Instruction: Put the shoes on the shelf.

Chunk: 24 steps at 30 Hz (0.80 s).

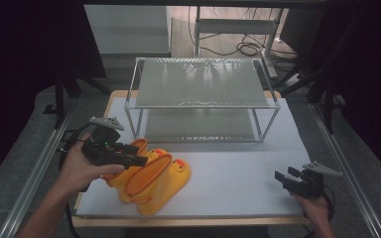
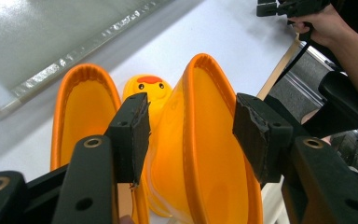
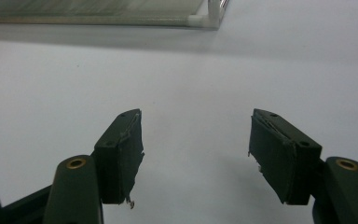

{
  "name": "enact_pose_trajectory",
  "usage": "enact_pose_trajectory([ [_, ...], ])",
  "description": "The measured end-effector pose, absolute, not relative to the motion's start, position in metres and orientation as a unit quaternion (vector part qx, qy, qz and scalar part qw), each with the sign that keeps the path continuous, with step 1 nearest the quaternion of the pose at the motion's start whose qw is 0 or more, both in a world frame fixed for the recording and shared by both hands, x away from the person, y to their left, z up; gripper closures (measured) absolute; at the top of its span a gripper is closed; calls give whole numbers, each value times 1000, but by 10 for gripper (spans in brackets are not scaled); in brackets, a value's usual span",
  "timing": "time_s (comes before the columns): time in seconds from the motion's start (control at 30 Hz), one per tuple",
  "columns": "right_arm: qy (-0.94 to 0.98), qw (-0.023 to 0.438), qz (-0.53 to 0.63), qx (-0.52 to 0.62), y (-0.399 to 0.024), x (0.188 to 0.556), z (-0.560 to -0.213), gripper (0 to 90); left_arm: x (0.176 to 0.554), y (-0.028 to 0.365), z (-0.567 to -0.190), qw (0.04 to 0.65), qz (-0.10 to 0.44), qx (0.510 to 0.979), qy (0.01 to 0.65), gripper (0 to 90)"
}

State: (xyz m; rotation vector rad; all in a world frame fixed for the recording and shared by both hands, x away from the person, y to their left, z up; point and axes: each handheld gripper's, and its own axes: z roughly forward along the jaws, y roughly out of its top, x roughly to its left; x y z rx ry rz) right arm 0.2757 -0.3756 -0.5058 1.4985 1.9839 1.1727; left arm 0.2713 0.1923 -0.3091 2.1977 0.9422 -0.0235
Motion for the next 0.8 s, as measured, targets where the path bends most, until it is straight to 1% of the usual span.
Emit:
enact_pose_trajectory([
  [0.5, 711, 191, 414, 536, -376, 276, -509, 341, 279, 212, -316, 351, -21, 851, 390, 447],
  [0.8, 710, 192, 415, 535, -376, 276, -509, 341, 281, 210, -323, 335, -37, 857, 389, 427],
])
